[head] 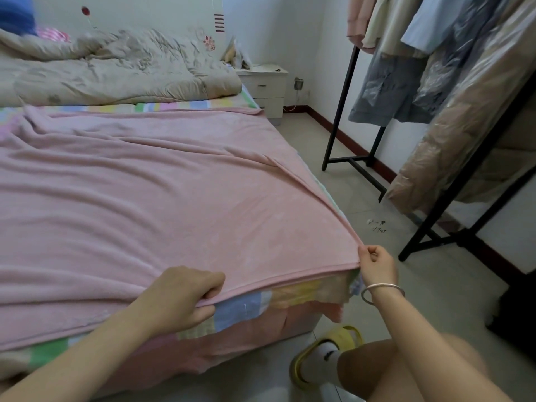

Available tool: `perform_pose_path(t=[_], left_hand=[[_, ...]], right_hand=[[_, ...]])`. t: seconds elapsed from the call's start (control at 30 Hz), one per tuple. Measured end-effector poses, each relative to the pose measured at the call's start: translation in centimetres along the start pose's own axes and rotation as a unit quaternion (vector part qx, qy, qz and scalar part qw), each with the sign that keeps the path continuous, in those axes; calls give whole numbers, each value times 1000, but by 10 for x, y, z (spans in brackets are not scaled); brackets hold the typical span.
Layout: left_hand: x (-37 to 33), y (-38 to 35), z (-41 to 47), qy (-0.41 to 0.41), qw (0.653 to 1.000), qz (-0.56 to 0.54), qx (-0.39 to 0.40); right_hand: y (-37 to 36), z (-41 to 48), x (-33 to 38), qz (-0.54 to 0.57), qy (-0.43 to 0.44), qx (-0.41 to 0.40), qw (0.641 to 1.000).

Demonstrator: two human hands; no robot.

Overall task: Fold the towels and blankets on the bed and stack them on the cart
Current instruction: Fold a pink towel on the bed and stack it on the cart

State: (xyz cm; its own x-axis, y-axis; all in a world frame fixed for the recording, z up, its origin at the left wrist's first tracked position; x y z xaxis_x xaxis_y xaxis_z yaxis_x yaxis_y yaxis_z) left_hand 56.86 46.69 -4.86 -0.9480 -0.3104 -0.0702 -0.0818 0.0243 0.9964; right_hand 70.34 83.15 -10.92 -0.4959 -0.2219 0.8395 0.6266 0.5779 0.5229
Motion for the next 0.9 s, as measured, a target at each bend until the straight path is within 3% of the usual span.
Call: perform_pose_path(t=[0.1,0.17,0.3,0.5,0.63,0.77,0.9], left_hand=[[3,-3,-1,16,1000,4,-2],[6,-5,-2,40,999,6,-7],[9,-8,-8,50,997,-59,-18],[3,0,-19,37,995,-92,-5],[10,13,-43,47,992,-103,-49],[57,23,-105,162,963,-122,-176],[110,20,-192,304,914,-83,-256]], right_hand=[[-6,-2,1,-77,3,-2,997],[-5,-7,10,-153,21,-46,987],[-21,-30,54,-287,176,-108,935],[-128,-83,120,-400,340,100,845],[-189,-116,143,-398,426,173,794],[-231,-150,188,-303,543,234,747],[-289,-181,230,-336,494,283,750]])
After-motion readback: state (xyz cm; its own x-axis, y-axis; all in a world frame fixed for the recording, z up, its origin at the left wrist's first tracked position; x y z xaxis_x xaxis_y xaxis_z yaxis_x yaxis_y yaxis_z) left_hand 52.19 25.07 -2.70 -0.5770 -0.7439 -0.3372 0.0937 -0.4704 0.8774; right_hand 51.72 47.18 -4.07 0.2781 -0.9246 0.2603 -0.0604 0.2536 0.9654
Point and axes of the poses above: each hand's wrist, its own z-axis towards the middle knuckle, its own y-axis out of the back of the hand, x = y × z, the point moved 5 cm from there along z, towards the middle knuckle, and after that the axes turned 15 degrees about x, right-handed, at the moved point
